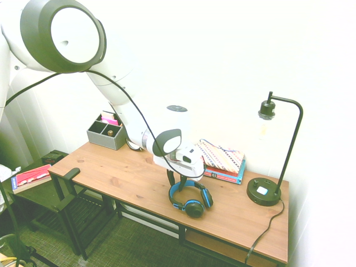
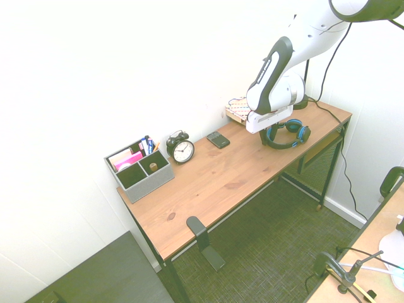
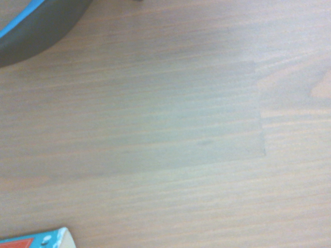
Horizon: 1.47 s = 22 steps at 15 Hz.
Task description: Hang the headphone
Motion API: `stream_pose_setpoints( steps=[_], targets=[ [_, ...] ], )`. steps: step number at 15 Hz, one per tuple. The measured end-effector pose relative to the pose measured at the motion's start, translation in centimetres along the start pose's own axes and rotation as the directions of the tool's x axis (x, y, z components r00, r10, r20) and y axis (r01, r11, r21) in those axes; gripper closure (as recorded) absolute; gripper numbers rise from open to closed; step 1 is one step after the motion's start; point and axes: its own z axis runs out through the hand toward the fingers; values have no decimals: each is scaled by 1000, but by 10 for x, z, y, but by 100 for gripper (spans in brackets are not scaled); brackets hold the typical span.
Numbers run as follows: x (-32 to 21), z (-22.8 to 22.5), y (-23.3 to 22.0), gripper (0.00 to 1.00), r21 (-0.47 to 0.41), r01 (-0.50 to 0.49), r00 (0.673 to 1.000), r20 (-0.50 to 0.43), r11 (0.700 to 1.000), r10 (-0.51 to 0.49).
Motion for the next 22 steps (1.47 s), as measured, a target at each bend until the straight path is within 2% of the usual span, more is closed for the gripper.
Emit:
stream_pose_setpoints(
  steps=[4,7,10,13,17,22],
  targets=[
    [2,0,4,100,-13,-27,1000,0,1000,27],
    [8,-15,14,100,-72,-74,997,19,995,76],
    [11,-78,22,100,-84,-122,992,5,989,123],
    [-12,-146,26,100,-60,-140,990,-17,988,139],
    [-110,-186,17,100,-29,-119,992,-31,992,118],
    [-284,-176,-10,100,-17,19,1000,-22,1000,-19]
  ],
)
